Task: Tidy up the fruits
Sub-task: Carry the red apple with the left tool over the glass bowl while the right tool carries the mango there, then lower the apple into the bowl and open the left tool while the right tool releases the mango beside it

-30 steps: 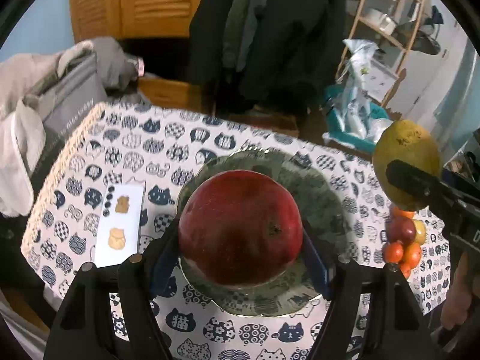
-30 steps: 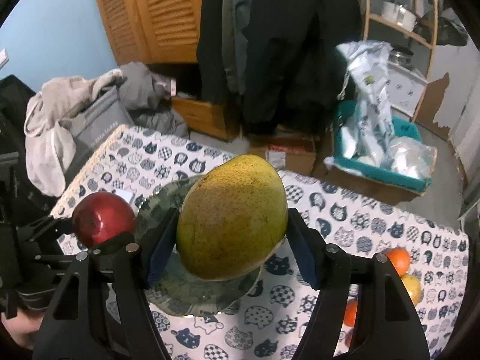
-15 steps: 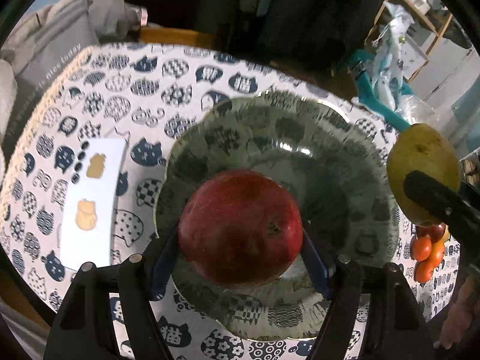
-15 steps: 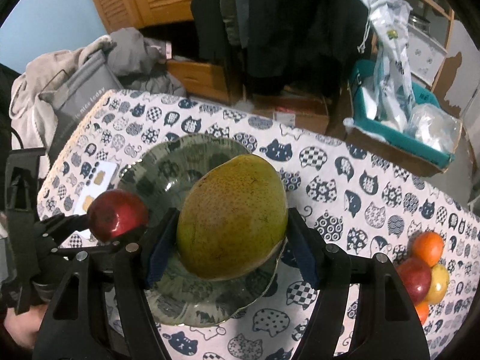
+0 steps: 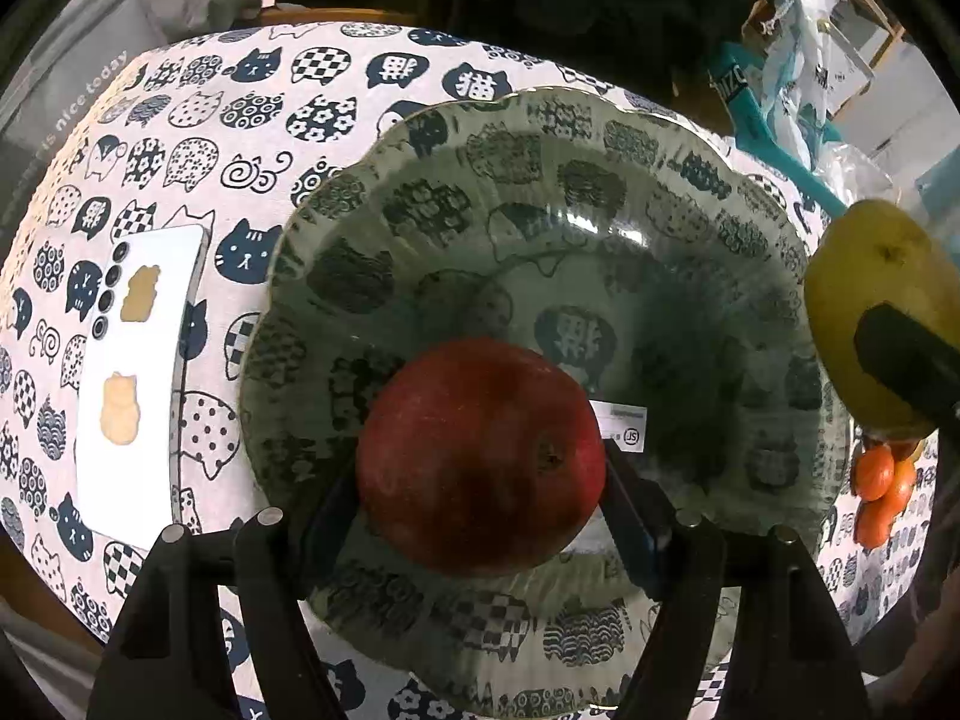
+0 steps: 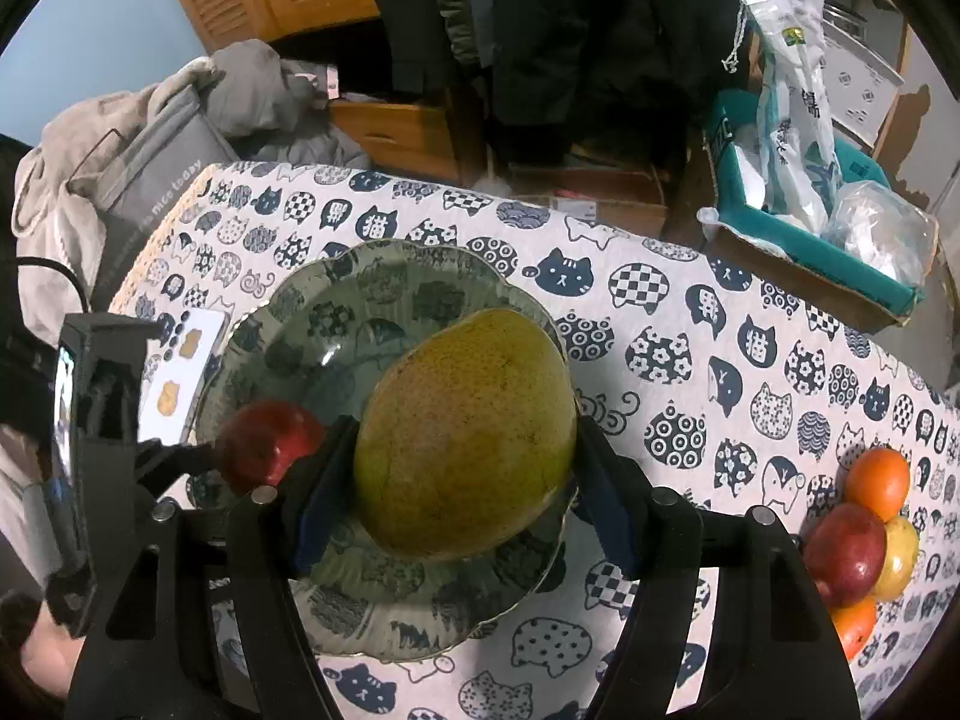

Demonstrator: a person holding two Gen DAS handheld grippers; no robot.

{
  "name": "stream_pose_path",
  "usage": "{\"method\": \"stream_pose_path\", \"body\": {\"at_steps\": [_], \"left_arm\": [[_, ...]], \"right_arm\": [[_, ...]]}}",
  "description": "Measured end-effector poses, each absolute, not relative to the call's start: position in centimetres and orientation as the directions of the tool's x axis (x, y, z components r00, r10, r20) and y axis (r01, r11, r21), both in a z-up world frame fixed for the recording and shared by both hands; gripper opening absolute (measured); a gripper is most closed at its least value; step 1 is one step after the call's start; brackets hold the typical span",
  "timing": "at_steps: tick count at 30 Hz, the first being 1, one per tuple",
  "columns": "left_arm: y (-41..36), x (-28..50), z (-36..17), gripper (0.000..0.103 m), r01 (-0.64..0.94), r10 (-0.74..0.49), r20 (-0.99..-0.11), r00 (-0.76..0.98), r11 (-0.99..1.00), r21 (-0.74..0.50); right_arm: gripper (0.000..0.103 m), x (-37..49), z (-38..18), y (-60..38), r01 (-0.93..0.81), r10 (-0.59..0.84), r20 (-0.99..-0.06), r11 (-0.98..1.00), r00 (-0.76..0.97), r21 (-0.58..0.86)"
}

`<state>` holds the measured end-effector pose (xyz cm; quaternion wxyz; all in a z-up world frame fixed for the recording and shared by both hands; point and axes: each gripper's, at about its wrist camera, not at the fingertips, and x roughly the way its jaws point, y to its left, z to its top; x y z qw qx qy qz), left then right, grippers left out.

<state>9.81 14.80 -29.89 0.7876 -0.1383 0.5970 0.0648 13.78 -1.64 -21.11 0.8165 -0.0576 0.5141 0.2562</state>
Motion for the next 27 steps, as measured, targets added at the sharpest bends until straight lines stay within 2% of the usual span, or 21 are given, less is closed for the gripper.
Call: {"method": "stream_pose_path", "body": {"at_steps": [11, 15, 27], "left_arm": [[14.4, 10.4, -29.8, 0.079, -0.269, -0.068, -0.956, 0.284, 0.952, -0.147], [14.7, 10.0, -28.7, 0.086, -0.263, -0.052, -0.949, 0.31, 0.955, -0.138], [17.4, 7.3, -24.5, 0.086, -0.308, -0.035, -0.921, 0.389, 0.937, -0.166]], "right_arm": [[0.071, 14.4, -21.0, -2.1, -0.454, 0.359, -0.87, 0.872, 0.337, 0.183], [0.071, 14.6, -20.9, -2.2, -0.451, 0.36, -0.872, 0.872, 0.331, 0.19], [0.071, 14.7, -22.4, -0.6, -0.465, 0.346, -0.894, 0.865, 0.285, 0.187]]}}
